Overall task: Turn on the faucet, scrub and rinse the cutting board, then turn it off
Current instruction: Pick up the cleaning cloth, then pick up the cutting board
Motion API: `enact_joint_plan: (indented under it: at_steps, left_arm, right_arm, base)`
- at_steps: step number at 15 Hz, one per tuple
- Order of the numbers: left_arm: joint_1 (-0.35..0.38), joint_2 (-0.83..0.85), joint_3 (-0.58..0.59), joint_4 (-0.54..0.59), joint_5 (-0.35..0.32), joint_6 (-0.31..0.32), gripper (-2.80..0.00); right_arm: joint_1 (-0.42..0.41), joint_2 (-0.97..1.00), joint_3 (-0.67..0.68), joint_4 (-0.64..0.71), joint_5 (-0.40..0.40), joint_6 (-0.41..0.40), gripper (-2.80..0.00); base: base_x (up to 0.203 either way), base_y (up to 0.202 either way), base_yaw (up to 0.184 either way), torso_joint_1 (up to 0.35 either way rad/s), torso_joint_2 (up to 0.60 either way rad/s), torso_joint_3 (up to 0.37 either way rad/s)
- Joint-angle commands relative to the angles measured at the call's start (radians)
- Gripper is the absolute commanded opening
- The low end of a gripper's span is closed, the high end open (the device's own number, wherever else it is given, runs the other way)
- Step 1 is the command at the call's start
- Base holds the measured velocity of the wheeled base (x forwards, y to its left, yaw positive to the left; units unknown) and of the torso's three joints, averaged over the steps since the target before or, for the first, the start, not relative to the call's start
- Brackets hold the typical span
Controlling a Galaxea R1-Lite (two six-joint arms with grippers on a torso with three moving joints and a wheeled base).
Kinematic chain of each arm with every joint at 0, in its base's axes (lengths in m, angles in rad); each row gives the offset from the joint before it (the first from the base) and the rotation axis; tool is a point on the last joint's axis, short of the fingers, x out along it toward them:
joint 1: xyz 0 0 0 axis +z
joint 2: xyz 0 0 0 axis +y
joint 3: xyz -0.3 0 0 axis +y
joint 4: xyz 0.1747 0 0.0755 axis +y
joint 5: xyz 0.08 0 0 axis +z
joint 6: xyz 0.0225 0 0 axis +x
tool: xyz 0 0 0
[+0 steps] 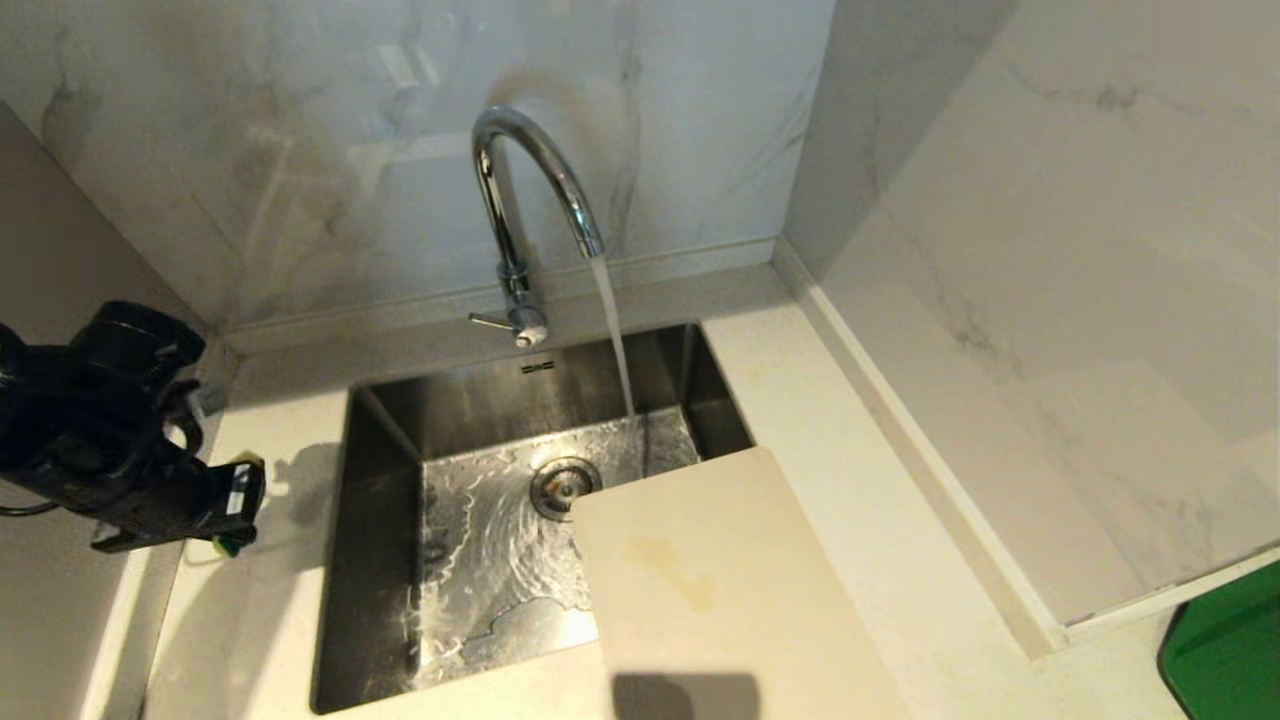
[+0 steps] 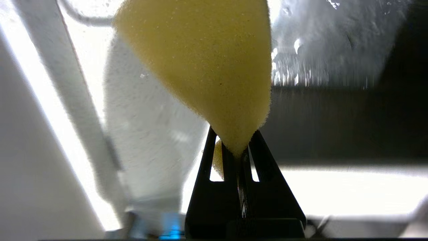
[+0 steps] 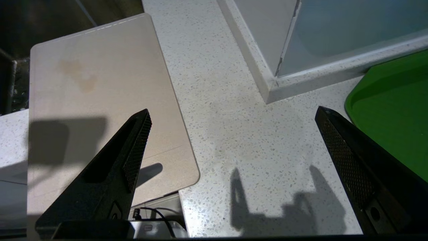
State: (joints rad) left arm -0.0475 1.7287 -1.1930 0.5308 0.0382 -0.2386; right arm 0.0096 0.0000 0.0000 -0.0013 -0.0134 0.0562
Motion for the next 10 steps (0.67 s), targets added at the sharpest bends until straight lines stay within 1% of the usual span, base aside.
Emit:
enact_joint_plan:
  at_steps: [1,3,4,6,8,9,10]
  left_arm:
    - [-0.004,-0.131,0.008,0.035,-0.039,0.156,-2.80]
    - [-0.005,-0.167,0.010,0.036,-0.061,0.294,-2.80]
    - [-0.005,-0.173,-0.007,0.034,-0.064,0.328,-2.80]
    - [-0.005,-0.187,-0.034,0.033,-0.062,0.339,-2.80]
    - [-0.010,-0.219,-0.032,0.030,-0.065,0.339,-2.80]
    - [-0.011,-0.255,-0.021,0.022,-0.081,0.338,-2.80]
    - [-0.013,-0.313,0.019,0.002,-0.128,0.343,-2.80]
  right_arm:
    - [0.001,-0.002,0.002,0.000,0.000,0.001,0.00]
    - [0.001,-0.002,0.002,0.000,0.000,0.001,0.00]
    - [0.001,-0.002,0.002,0.000,0.000,0.001,0.00]
    - [0.001,-0.002,0.002,0.000,0.000,0.001,0.00]
    - [0.001,-0.002,0.002,0.000,0.000,0.001,0.00]
    - [0.001,-0.002,0.002,0.000,0.000,0.001,0.00]
    - [0.001,-0.002,0.002,0.000,0.000,0.001,0.00]
  base:
    - [0.000,0.000,0.000,0.000,0.00,0.000]
    - [0.000,0.000,0.000,0.000,0.00,0.000]
    - [0.000,0.000,0.000,0.000,0.00,0.000]
    - [0.000,0.000,0.000,0.000,0.00,0.000]
    - [0.000,0.000,0.000,0.000,0.00,0.000]
    - [0.000,0.000,0.000,0.000,0.00,0.000]
    - [0.000,0.000,0.000,0.000,0.00,0.000]
